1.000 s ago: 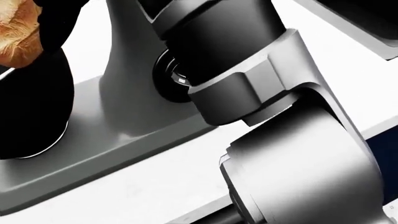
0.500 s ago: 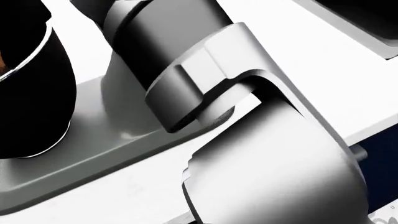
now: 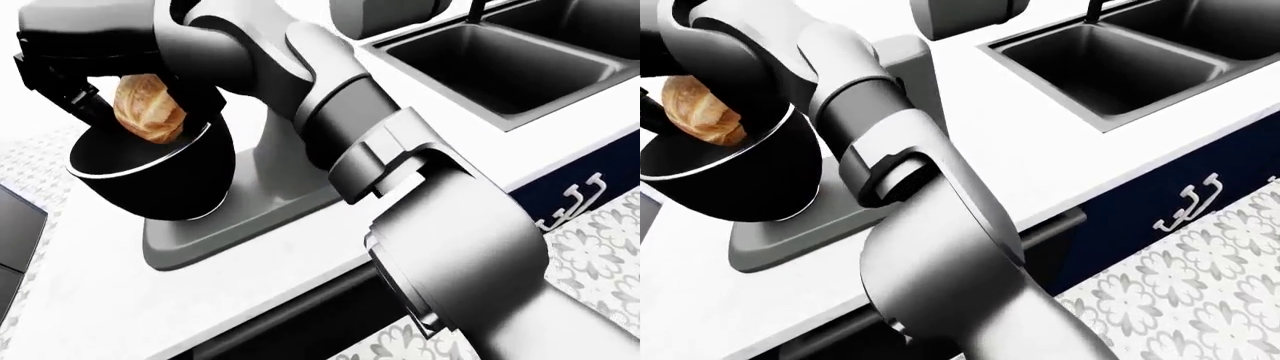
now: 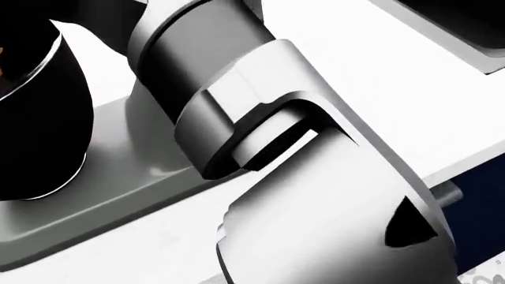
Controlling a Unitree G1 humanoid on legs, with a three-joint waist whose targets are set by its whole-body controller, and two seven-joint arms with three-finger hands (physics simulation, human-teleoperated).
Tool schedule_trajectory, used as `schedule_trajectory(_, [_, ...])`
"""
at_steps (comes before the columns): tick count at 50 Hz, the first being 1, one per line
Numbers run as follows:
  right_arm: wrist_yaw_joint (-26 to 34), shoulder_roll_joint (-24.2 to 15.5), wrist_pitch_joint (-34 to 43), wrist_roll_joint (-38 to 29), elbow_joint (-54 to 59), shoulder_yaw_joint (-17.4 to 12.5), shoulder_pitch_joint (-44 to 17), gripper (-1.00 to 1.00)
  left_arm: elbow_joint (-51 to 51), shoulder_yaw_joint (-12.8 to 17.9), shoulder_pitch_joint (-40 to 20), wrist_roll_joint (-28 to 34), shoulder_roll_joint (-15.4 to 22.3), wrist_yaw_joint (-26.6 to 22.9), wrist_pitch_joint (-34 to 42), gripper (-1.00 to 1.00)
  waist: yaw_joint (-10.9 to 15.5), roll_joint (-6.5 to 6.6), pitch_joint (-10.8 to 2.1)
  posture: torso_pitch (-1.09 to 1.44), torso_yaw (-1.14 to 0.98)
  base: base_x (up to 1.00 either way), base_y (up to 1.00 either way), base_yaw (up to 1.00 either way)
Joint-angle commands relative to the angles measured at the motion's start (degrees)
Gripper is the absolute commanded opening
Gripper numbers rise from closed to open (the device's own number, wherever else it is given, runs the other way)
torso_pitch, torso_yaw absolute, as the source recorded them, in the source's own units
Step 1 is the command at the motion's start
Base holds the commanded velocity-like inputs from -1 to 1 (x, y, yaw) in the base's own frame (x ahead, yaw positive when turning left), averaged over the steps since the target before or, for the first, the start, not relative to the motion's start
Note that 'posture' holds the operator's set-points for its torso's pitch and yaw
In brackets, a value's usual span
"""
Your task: Place the bread in the stand mixer bowl.
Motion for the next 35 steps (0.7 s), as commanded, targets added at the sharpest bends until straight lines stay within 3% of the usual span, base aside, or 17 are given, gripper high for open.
schedule_trajectory(1, [-2.32, -0.35, 0.91, 0.21, -1.60, -0.94, -1.83, -1.00, -1.09, 1.38, -0.72, 0.02, 1.77, -0.20, -1.65, 1.00, 0.02, 0.72, -1.30, 0.00, 0.00, 0.00, 0.00, 0.00])
schedule_trajectory(7, [-9.63, -0.41, 0.37, -3.34, 0.22, -0.46, -1.64, -1.00, -1.15, 1.40, -0.59, -0.13, 1.61, -0.12, -1.60, 1.00, 0.25, 0.63, -1.34, 0.00, 0.00, 0.00, 0.00, 0.00])
schedule_trajectory(26, [-16.54, 1.39, 1.60, -7.43, 1.34, -0.86, -1.01, -1.00, -0.88, 2.41, 0.12, -0.41, 1.61, -0.45, -1.54, 1.00, 0.69, 0.22, -1.27, 0.00, 0.00, 0.00, 0.00, 0.00])
schedule_trajectory(35, [-23.13, 1.68, 3.02, -10.90, 1.99, -0.39, -0.48, -1.00, -0.28, 2.73, 0.33, -0.12, 1.61, -0.96, -1.79, 1.00, 0.92, 0.06, -1.29, 0.00, 0.00, 0.00, 0.00, 0.00])
